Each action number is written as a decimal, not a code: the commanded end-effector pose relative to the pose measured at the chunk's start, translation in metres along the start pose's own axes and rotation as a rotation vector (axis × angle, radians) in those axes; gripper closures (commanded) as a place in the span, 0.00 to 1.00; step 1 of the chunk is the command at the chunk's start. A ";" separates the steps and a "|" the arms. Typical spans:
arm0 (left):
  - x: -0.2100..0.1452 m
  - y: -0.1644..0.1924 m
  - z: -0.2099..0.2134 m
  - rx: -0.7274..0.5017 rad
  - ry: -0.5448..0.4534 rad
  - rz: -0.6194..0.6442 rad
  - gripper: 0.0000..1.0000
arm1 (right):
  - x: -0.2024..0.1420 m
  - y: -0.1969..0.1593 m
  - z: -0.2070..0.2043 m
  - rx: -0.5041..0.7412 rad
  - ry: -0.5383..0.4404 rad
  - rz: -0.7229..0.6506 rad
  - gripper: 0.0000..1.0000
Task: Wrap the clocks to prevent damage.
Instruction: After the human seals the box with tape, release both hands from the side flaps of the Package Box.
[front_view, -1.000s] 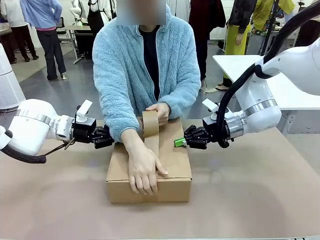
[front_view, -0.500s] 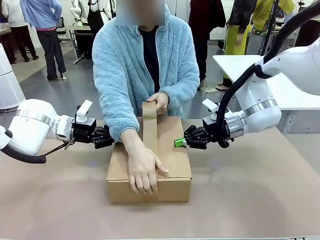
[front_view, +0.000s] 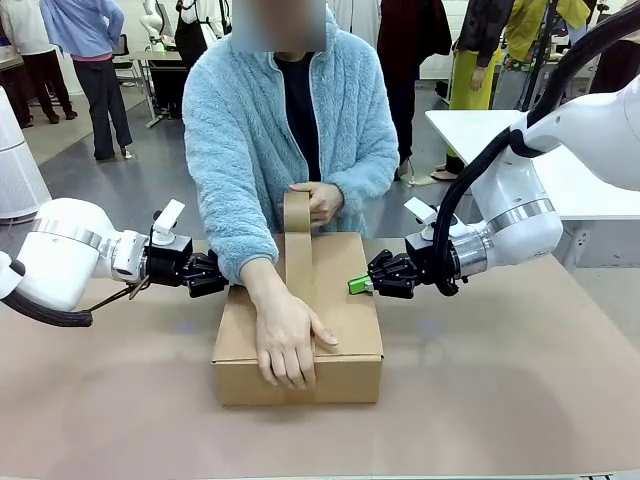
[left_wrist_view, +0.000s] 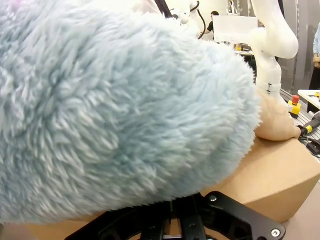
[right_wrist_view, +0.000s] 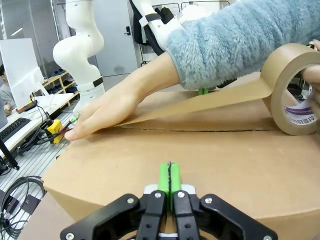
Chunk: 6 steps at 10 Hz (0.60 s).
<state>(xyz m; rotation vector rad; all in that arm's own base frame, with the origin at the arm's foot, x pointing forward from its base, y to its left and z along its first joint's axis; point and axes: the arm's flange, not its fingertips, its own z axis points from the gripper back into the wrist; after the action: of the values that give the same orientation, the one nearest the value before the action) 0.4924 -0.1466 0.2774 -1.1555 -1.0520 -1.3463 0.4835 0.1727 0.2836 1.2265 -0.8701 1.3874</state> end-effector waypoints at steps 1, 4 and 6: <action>-0.001 0.001 -0.003 0.014 0.000 0.001 0.99 | -0.005 0.002 -0.002 -0.021 0.003 -0.007 0.99; -0.001 0.001 -0.003 0.014 0.000 0.001 0.99 | -0.005 0.002 -0.002 -0.021 0.003 -0.007 0.99; -0.001 0.001 -0.003 0.014 0.000 0.001 0.99 | -0.005 0.002 -0.002 -0.021 0.003 -0.007 0.99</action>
<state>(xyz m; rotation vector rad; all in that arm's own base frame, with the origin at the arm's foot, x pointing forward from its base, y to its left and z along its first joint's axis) 0.4924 -0.1466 0.2775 -1.1555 -1.0521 -1.3463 0.4835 0.1727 0.2836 1.2265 -0.8702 1.3873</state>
